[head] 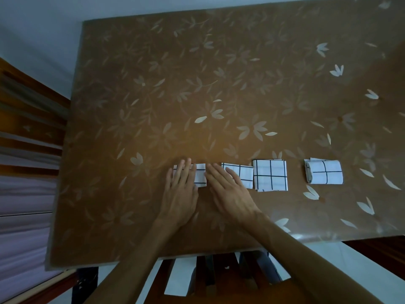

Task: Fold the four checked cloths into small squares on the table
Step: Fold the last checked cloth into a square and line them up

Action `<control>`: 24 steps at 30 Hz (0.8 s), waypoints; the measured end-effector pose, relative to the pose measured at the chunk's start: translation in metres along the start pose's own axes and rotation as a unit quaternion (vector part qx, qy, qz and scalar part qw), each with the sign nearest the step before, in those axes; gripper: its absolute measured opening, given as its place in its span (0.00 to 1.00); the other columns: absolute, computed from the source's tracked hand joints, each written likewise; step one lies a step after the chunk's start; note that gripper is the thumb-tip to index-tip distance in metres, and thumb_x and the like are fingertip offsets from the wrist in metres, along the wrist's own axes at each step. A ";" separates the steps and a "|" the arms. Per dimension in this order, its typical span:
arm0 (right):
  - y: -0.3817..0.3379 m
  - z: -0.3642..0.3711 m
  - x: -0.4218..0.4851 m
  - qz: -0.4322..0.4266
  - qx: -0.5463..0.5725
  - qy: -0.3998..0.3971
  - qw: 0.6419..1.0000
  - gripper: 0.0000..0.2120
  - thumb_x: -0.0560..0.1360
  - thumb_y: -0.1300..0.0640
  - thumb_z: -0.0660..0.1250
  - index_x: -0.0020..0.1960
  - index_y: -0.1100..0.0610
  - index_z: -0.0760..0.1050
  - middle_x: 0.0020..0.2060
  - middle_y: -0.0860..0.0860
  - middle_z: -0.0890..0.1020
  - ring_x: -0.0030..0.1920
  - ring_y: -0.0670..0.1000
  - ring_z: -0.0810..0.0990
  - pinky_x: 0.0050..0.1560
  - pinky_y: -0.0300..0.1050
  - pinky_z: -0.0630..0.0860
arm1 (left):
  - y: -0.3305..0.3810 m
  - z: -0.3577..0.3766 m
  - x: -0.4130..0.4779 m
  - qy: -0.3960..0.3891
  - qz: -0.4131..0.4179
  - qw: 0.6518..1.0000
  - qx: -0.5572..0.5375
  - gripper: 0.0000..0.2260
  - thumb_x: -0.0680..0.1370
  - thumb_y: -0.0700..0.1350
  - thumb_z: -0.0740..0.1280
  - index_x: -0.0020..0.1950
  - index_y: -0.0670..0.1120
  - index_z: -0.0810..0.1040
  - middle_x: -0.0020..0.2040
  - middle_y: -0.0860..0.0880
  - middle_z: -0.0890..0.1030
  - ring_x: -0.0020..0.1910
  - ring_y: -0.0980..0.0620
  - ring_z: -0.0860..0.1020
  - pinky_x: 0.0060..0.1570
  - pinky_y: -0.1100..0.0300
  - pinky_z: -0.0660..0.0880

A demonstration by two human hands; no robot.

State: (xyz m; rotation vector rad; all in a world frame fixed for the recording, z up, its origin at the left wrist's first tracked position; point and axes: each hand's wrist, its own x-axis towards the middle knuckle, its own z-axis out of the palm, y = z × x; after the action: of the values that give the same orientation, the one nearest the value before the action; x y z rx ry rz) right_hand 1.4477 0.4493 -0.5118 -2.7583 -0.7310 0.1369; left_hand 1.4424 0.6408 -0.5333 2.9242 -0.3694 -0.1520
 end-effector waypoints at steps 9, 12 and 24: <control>0.057 -0.002 -0.032 0.058 -0.041 0.030 0.997 0.22 0.74 0.58 0.57 0.65 0.59 0.77 0.65 0.56 0.78 0.65 0.57 0.77 0.64 0.51 0.71 | 0.068 0.012 0.034 0.012 0.131 0.991 0.005 0.18 0.73 0.43 0.74 0.62 0.44 0.80 0.68 0.45 0.77 0.69 0.45 0.73 0.72 0.43 0.65; 0.053 0.006 -0.024 0.062 -0.016 0.023 0.998 0.21 0.71 0.59 0.66 0.64 0.60 0.78 0.64 0.56 0.79 0.63 0.58 0.78 0.59 0.55 0.78 | 0.064 0.012 0.035 -0.005 0.111 0.994 0.020 0.21 0.70 0.43 0.75 0.62 0.43 0.79 0.67 0.44 0.77 0.66 0.43 0.74 0.71 0.42 0.66; 0.062 -0.026 -0.056 0.090 0.046 0.024 0.995 0.19 0.77 0.59 0.61 0.66 0.59 0.75 0.66 0.55 0.77 0.65 0.57 0.76 0.61 0.54 0.74 | 0.082 -0.012 0.019 0.013 0.084 0.996 -0.018 0.16 0.79 0.44 0.66 0.66 0.43 0.76 0.69 0.44 0.75 0.69 0.43 0.70 0.69 0.46 0.68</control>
State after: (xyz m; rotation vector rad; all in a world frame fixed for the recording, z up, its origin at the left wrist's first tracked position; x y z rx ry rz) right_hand 1.4327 0.3635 -0.5044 -2.7240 -0.4520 0.1370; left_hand 1.4432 0.5599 -0.5068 2.8401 -0.5983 -0.0957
